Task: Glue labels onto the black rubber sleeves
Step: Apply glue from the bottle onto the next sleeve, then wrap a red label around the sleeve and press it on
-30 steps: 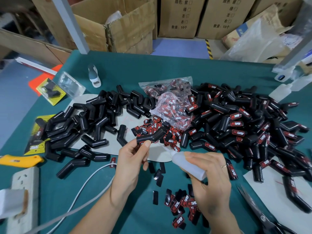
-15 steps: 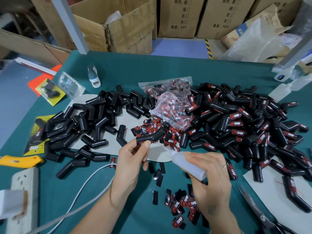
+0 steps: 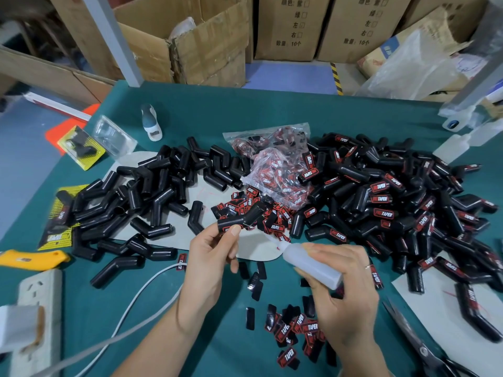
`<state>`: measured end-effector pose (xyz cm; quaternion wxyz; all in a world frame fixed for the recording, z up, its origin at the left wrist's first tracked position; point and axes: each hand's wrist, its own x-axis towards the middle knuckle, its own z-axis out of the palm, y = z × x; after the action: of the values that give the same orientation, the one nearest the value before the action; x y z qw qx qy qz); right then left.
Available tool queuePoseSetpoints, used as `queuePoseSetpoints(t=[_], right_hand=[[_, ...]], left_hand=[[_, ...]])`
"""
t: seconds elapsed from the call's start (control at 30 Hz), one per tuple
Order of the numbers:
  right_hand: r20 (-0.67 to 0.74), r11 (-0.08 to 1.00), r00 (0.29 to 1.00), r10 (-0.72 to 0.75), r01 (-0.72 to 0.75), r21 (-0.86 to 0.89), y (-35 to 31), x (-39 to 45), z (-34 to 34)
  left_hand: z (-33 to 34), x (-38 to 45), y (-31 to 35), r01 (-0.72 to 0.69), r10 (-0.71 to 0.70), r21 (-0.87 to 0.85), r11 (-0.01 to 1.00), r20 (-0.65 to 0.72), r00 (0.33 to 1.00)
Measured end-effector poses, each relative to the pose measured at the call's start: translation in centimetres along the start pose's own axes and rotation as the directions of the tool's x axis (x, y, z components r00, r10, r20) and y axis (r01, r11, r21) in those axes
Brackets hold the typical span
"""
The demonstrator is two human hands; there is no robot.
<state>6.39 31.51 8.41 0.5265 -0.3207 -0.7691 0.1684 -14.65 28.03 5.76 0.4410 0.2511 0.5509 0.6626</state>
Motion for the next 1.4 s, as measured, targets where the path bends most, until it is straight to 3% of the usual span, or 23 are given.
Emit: queuePoseSetpoints(t=[0.13,0.3,0.37,0.5,0.8,1.4], right_hand=[[-0.066,0.96,0.975,0.213,-0.197,0.198,-0.6,0.7,-0.6],[-0.07,0.809,0.851,0.52,-0.465,0.359,-0.8,1.1,-0.4],[-0.01,0.748,0.789,0.615,-0.579,0.325,-0.6,1.0,-0.2],[0.191,0.69,0.693,0.695,-0.718,0.093,0.6,0.4,0.2],[0.246,0.65,0.619,0.746,-0.757,-0.065,2.0,0.0,0.8],[0.301,0.687,0.633,0.714,-0.716,-0.125,2.8,-0.2,0.4]], left_hand=[[-0.1,0.1,0.1,0.028,-0.028,-0.059,0.998,0.013,1.0],[-0.2,0.1,0.1,0.065,-0.065,-0.042,0.997,-0.004,0.998],[-0.1,0.0,0.3,0.074,-0.074,-0.054,0.996,0.002,0.997],[-0.2,0.0,0.3,0.083,-0.082,-0.057,0.995,0.012,0.997],[0.0,-0.1,0.5,0.104,-0.102,-0.067,0.992,0.037,0.994],[0.1,-0.3,0.8,0.151,-0.149,-0.066,0.986,0.034,0.988]])
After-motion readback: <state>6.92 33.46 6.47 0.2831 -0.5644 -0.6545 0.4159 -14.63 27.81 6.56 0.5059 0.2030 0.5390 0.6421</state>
